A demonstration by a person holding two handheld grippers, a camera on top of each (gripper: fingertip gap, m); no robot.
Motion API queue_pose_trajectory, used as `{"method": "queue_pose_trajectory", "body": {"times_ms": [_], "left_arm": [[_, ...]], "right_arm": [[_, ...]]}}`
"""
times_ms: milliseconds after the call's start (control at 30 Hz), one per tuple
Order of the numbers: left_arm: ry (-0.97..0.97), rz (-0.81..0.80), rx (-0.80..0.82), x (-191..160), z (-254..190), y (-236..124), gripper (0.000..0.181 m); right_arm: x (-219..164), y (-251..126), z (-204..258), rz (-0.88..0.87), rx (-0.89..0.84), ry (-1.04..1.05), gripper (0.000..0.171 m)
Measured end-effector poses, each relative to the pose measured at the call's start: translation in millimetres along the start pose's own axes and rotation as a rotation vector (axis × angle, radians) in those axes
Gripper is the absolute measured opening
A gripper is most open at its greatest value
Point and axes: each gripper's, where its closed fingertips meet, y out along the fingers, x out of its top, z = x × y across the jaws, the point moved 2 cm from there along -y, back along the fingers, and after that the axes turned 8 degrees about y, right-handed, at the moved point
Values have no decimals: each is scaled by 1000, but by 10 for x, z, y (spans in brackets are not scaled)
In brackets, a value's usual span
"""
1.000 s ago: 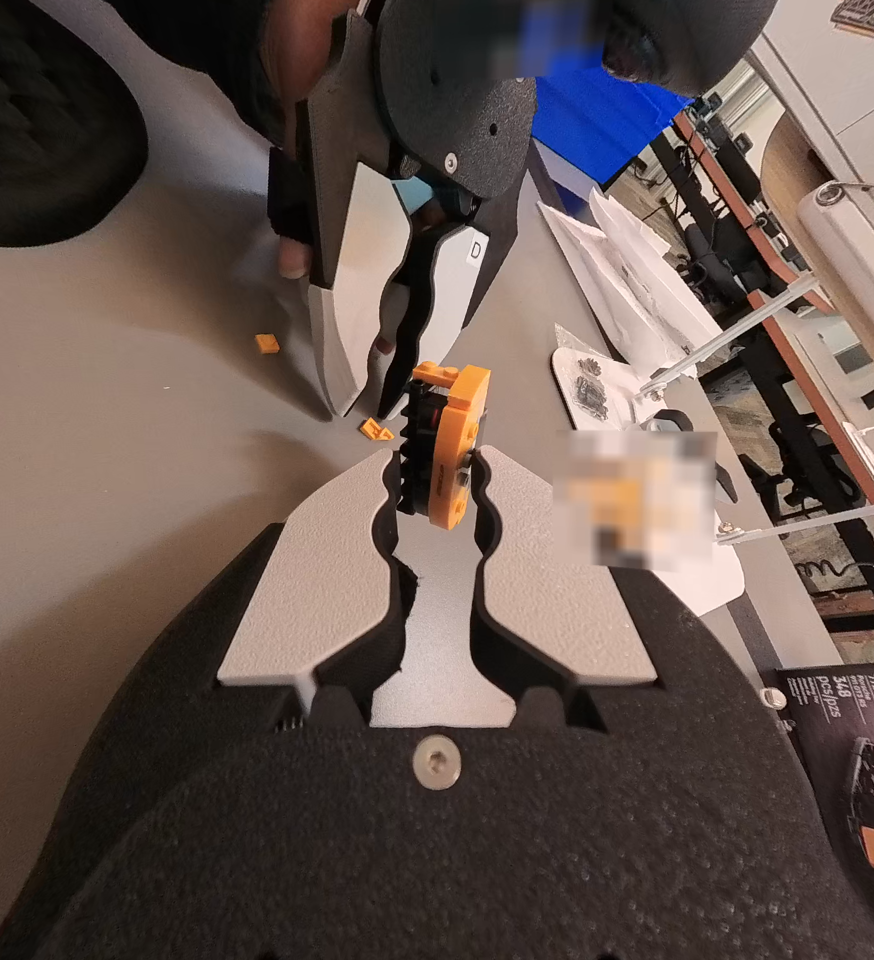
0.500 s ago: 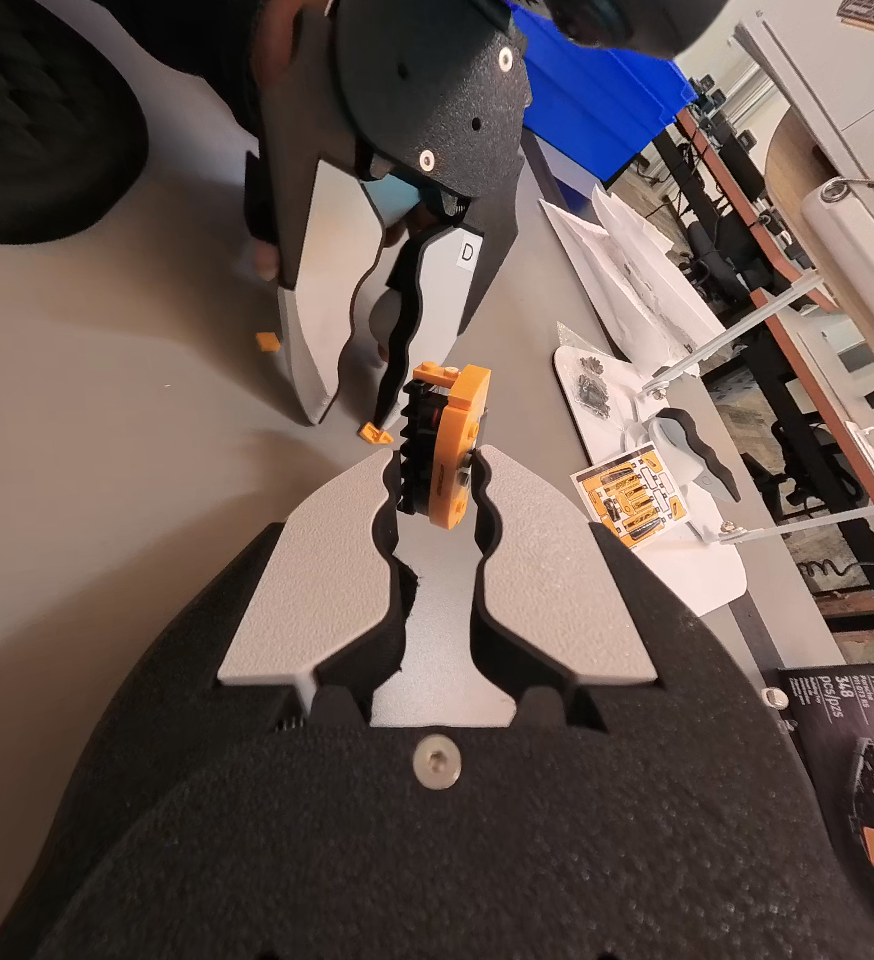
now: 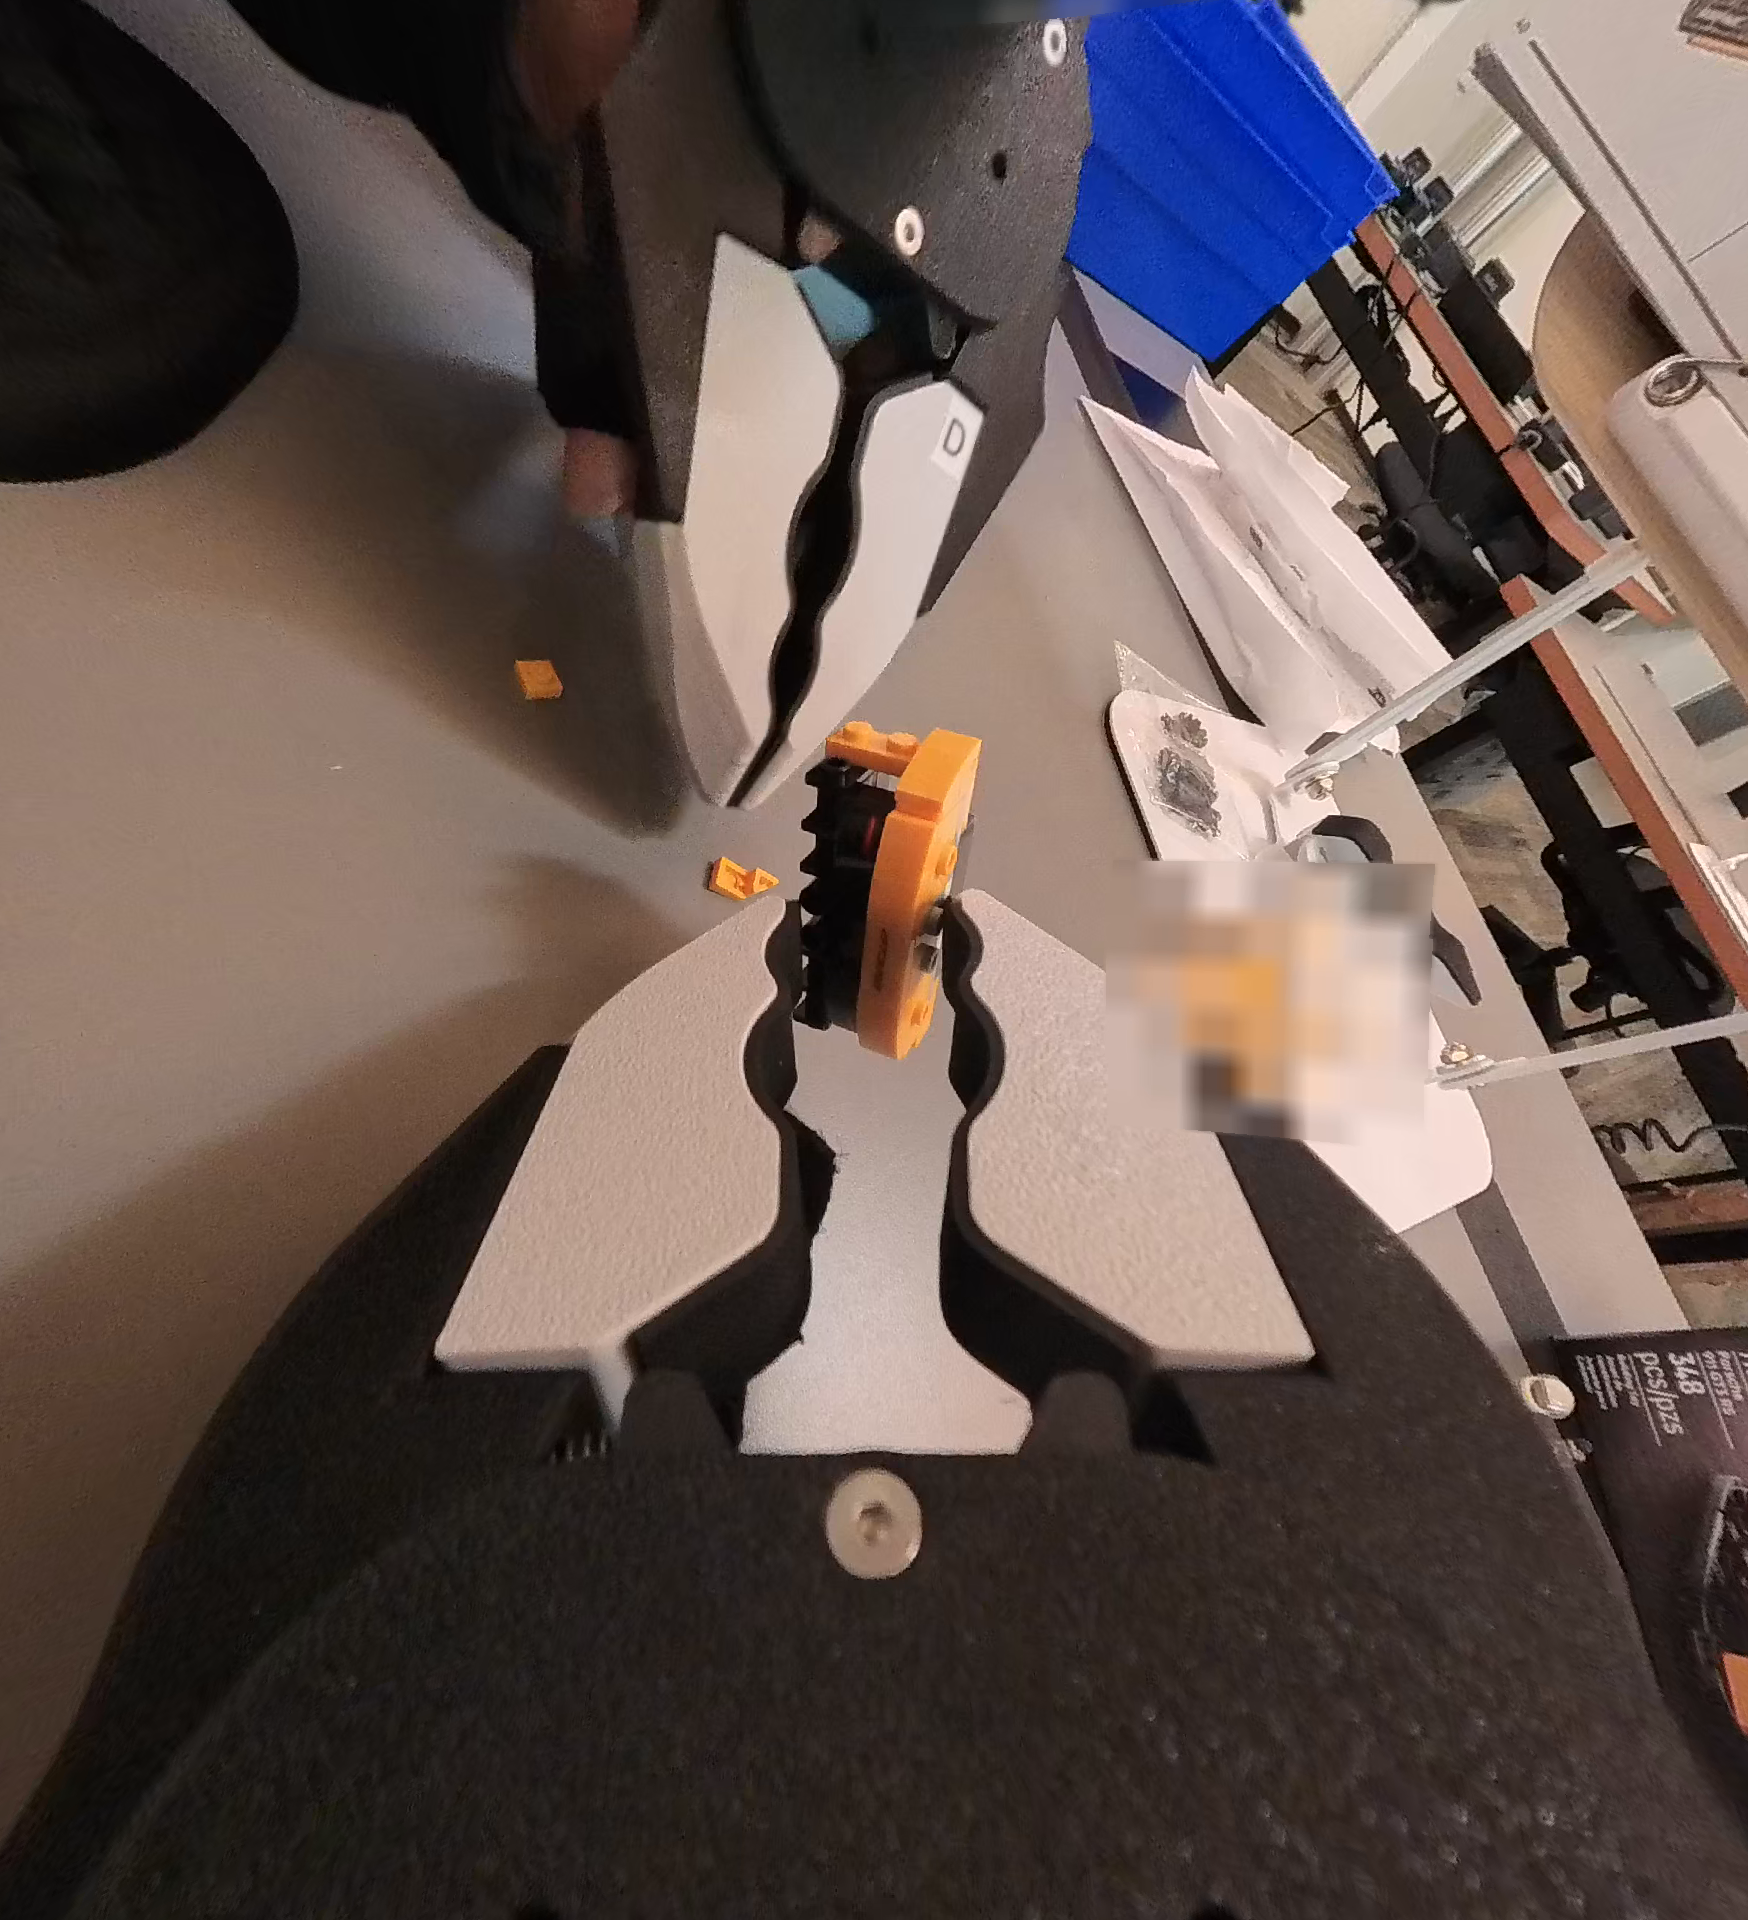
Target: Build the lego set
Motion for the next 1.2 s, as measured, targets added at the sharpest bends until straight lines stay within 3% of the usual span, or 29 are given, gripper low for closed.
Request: {"method": "queue_pose_trajectory", "body": {"times_ms": [233,767,933,1033,1167,1200], "left_arm": [[-89,-50,25,1,69,-126,11],[261,149,139,-7,80,191,12],[268,189,174,-12,132,174,11],[59,3,33,131,8,143,11],[-488,-314,-417,387,-213,-50,11],[-581,-342,-430,367,-158,-49,11]], "right_arm": [[-15,5,-2,10,-2,3,26],[-107,-21,-221,49,-91,96,25],[-104,-21,-222,49,-93,95,25],[-95,-30,-244,41,-98,114,25],[-93,-31,-247,37,-91,135,25],[-93,-29,-243,37,-89,134,25]]}}
